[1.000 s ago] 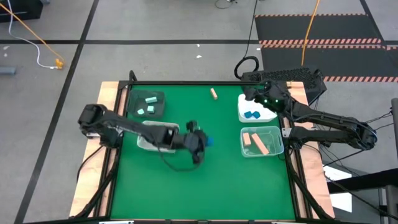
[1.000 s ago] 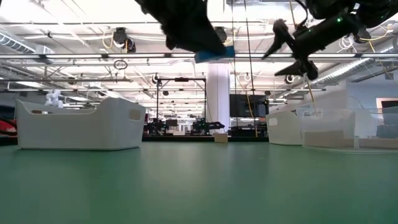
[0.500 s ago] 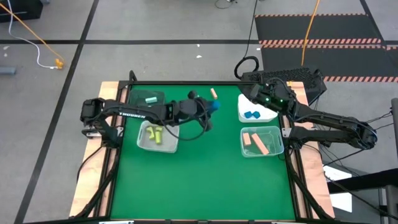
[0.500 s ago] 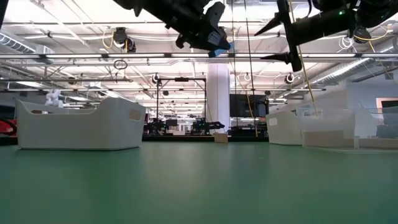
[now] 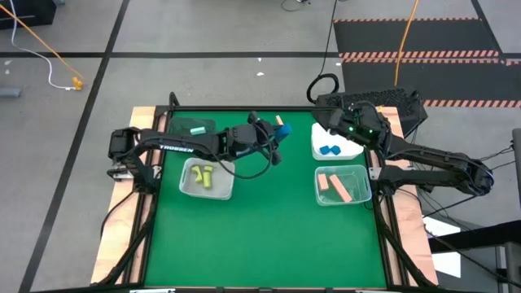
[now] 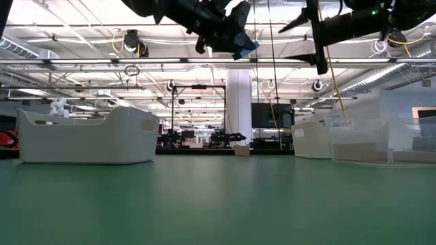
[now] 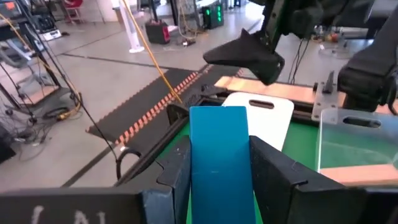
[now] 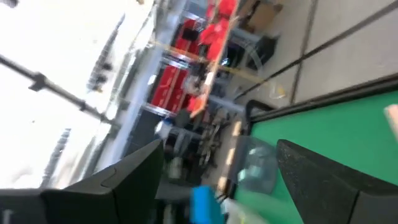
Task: Sort & place blocks by color
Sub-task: Put the blue block into the white bin
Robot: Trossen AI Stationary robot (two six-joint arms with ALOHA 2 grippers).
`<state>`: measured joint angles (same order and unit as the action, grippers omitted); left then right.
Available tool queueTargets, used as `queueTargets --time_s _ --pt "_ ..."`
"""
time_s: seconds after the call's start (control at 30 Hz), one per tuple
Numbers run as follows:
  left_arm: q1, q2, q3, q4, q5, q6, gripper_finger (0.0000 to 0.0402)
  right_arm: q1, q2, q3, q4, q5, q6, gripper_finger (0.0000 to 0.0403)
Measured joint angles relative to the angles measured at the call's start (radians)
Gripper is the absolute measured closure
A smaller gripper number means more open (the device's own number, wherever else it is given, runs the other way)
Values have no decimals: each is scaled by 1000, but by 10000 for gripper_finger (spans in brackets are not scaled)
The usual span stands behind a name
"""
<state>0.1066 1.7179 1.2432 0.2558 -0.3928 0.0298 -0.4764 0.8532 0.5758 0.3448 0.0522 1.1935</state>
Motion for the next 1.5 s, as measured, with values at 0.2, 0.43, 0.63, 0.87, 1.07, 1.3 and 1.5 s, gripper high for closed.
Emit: queueTargets --time_s 0.2,0.43,0.63,0.87,1.07,1.3,1.5 --pt "1 56 4 96 23 -12 274 59 17 0 16 -109 32 101" --pt "-2 121 77 68 51 -40 274 201 129 1 200 -109 19 101" --pt "-32 119 98 -63 62 -40 274 231 213 1 228 -110 4 101" --pt "-68 115 100 -297 2 -62 274 228 212 0 237 -132 19 101" --pt "-66 98 99 -397 -62 -96 274 200 165 0 242 -160 40 101" --pt "-76 18 100 -370 -63 -99 274 189 154 0 246 -184 -18 101" --pt "-96 -26 100 -291 -52 -99 274 188 155 0 281 -180 -27 101"
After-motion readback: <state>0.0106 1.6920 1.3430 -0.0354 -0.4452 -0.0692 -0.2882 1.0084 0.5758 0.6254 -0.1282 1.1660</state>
